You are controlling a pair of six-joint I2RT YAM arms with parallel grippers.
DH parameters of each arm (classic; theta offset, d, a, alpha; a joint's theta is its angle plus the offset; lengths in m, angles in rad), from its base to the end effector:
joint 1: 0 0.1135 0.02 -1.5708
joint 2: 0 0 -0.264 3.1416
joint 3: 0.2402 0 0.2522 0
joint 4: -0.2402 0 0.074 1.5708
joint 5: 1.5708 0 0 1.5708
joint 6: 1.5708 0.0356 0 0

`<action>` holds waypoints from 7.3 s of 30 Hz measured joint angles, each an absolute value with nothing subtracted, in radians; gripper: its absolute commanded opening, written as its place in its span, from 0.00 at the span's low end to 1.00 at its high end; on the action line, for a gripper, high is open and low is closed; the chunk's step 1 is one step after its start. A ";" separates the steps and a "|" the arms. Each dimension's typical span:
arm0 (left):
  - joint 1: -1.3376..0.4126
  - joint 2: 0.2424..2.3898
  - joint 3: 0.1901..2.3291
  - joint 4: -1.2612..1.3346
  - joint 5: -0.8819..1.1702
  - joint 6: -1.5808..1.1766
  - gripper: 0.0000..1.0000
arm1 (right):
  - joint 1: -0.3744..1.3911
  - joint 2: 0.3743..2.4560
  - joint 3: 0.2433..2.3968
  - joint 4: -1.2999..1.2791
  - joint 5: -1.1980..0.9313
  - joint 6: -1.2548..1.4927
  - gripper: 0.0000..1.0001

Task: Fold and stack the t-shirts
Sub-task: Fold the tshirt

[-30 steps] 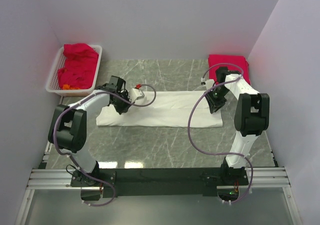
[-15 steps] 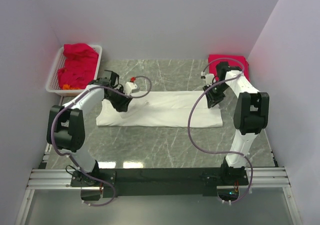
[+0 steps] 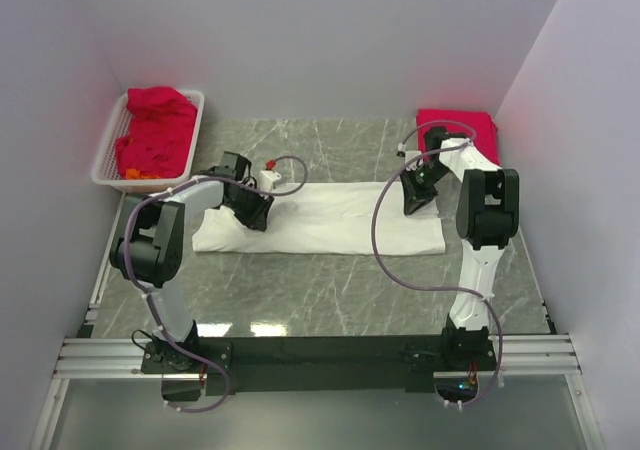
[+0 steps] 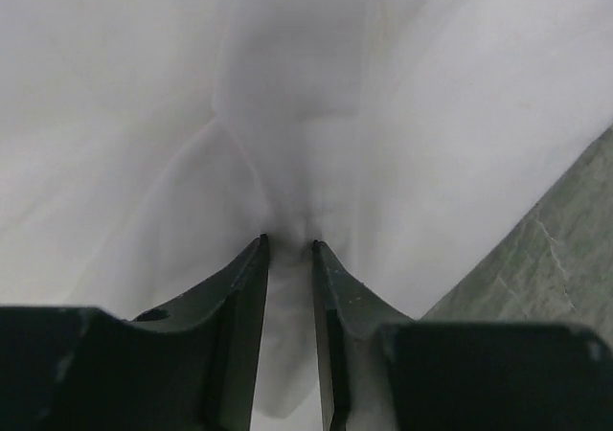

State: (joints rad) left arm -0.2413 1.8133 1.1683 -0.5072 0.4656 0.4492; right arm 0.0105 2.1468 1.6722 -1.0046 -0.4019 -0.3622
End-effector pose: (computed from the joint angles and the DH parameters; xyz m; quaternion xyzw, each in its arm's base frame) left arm 0.3440 -0.1011 0.1738 0.3672 0.8794 -0.2035 0.2245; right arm 0.4187 0.0183 0.1700 -0.1903 0.9602 0.1885 0.0791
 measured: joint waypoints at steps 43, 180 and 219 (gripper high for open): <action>-0.185 2.052 1.479 -0.585 0.208 0.091 0.10 | 0.076 1.971 1.290 -1.026 -0.323 -0.404 0.12; -0.947 0.826 0.544 -0.505 0.400 0.654 0.56 | 0.584 1.303 1.005 -0.748 -0.583 -0.494 0.52; -0.993 1.071 0.431 -0.369 0.307 0.921 0.01 | 1.078 1.190 0.503 -0.330 -0.083 -0.871 0.00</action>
